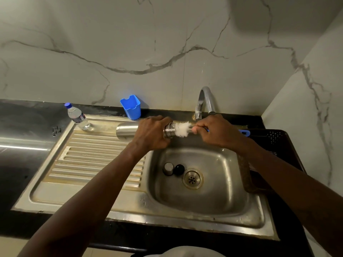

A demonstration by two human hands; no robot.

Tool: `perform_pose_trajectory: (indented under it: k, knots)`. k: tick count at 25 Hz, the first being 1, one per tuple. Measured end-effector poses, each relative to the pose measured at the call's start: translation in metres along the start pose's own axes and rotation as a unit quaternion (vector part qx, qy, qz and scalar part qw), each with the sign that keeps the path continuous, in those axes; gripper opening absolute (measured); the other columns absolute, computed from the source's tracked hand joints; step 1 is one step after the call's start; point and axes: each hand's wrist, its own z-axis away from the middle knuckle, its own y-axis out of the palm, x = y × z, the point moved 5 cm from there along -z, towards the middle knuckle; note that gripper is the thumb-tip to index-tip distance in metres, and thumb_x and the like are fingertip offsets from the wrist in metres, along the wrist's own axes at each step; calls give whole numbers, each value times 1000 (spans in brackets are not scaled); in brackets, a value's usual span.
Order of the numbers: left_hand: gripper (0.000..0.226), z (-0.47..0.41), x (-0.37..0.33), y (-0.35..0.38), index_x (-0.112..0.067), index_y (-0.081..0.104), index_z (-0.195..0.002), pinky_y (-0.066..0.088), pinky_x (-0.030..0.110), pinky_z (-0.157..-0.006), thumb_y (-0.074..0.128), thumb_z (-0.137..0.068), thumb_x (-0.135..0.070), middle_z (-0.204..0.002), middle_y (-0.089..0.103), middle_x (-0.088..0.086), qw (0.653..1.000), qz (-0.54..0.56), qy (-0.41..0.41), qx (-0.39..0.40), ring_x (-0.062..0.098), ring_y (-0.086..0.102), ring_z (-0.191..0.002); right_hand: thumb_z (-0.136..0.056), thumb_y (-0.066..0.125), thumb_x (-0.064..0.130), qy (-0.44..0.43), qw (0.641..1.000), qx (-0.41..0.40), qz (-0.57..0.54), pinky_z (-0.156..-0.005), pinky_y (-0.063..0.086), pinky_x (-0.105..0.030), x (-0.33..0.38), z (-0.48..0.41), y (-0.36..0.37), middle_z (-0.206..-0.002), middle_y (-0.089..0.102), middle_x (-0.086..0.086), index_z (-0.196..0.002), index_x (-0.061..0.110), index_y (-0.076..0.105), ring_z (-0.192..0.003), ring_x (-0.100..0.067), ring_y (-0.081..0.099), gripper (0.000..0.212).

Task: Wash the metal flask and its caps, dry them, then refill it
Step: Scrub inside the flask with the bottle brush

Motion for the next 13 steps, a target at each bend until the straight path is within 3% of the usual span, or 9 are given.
perform_pose_trajectory:
  k: [2, 6, 10, 13]
  knots:
    - [57, -5, -20, 2, -14, 71, -114, 56, 37, -75, 87, -65, -38, -94, 74, 7, 998, -48, 14, -49, 29, 71, -82, -99, 64, 23, 40, 998, 37, -38, -56, 37, -13, 15, -6, 9, -66, 63, 6, -90, 14, 79, -56, 0, 55, 19]
    - [66, 1, -19, 5, -9, 69, -119, 59, 44, -83, 93, -63, -36, -107, 74, 14, 994, -54, 45, -82, 34, 72, -93, -100, 63, 24, 143, 981, 104, -84, -57, 40, -23, 26, -9, 8, -67, 62, 2, -87, 16, 76, -57, -7, 52, 20]
    - [62, 15, 1, 2, -7, 69, -120, 58, 47, -86, 91, -70, -38, -110, 73, 15, 988, -85, 28, -123, 36, 71, -97, -106, 56, 30, 239, 919, 175, -260, -42, 29, -21, 3, 7, -4, -60, 49, -1, -88, 7, 73, -43, -8, 35, 34]
    - [54, 6, -17, 3, -7, 69, -117, 56, 46, -88, 84, -75, -38, -109, 73, 15, 987, -64, 44, -141, 34, 69, -98, -104, 58, 29, 246, 929, 167, -220, -46, 35, -22, 18, -4, 12, -64, 53, -1, -89, 11, 73, -51, -10, 42, 28]
